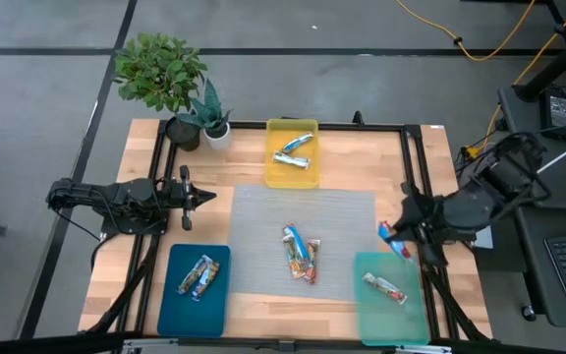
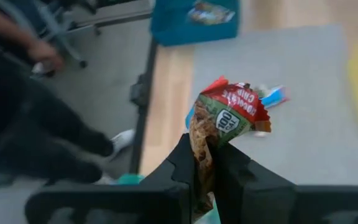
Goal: Pick and place Granola Bars by type
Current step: Put the right red granola bar into the light blue bin
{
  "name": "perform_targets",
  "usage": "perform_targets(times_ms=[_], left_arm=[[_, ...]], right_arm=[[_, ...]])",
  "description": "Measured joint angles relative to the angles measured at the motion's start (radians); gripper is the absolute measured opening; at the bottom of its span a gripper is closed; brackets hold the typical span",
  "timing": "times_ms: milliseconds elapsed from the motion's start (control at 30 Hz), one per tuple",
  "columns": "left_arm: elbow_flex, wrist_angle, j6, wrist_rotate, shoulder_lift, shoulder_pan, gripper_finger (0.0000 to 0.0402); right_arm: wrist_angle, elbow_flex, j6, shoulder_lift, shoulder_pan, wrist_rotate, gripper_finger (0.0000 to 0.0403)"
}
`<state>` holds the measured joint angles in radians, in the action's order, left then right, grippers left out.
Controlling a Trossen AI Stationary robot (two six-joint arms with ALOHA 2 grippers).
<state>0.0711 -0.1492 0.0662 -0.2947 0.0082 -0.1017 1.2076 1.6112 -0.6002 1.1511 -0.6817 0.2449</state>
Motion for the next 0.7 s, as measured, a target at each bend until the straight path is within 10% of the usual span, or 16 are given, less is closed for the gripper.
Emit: perform_targets(times_ms=[700], left_arm=[[0.0, 0.0, 0.0, 0.0, 0.0, 0.0, 0.0007]], right_arm=[[0.055, 0.0, -0.361, 0.137, -0.375, -0.005, 0.0045]])
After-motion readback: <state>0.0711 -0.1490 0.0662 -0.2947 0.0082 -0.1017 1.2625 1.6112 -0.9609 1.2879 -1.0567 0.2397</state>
